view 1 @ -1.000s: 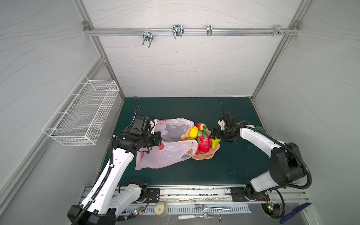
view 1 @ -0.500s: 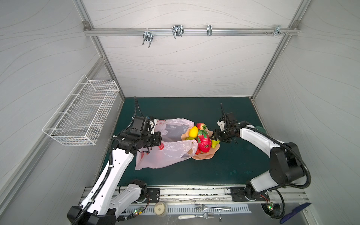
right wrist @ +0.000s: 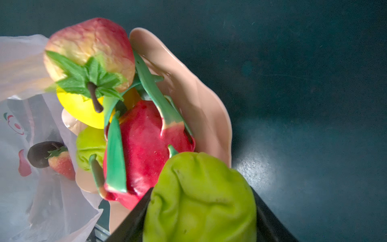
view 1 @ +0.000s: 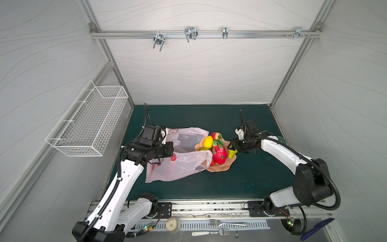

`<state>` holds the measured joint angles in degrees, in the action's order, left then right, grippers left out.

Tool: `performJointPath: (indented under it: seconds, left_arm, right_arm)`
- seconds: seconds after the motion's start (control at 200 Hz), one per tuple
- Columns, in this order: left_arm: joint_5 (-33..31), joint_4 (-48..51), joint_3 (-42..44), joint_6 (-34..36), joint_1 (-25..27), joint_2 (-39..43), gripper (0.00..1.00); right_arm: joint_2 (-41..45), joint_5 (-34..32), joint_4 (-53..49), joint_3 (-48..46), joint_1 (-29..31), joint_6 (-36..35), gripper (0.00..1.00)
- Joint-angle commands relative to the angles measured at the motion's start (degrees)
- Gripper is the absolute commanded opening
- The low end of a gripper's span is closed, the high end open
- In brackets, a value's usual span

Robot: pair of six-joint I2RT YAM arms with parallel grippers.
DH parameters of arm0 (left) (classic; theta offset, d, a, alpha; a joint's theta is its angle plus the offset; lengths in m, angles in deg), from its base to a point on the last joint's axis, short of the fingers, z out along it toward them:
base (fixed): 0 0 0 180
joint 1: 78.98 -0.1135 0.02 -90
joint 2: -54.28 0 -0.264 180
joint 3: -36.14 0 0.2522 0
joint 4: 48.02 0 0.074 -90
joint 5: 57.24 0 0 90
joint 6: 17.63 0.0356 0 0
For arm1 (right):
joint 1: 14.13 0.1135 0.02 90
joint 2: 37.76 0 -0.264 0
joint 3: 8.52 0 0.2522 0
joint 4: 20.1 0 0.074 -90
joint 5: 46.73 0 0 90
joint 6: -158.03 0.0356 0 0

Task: Place the fruits into the plastic bag
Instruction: 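Lower the right gripper and grasp the green pear on the plate, then carry the green pear into the bag mouth with the right gripper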

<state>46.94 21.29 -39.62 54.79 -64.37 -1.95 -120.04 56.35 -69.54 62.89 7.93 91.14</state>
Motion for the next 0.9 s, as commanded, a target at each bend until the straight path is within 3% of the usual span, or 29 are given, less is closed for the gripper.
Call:
performJointPath:
  seconds: [0.0,0.425,0.68,0.895]
  left_arm:
    - [-0.2,-0.33,-0.84,0.45,-0.28,0.68,0.0]
    - [0.13,-0.52,-0.8,0.27,-0.29,0.83,0.0]
    - [0.24,-0.57,-0.71,0.19,-0.3,0.85,0.0]
    - [0.33,-0.62,-0.49,0.18,-0.29,0.86,0.0]
  right_arm:
    - [2.97,1.41,-3.18,1.5,-0.42,-0.07,0.47]
    - [9.98,4.53,-0.84,2.26,-0.8,8.03,0.42]
    - [11.1,8.44,6.05,-0.8,-0.87,16.26,0.41]
    - [9.15,14.05,15.83,-3.24,-0.15,27.82,0.39]
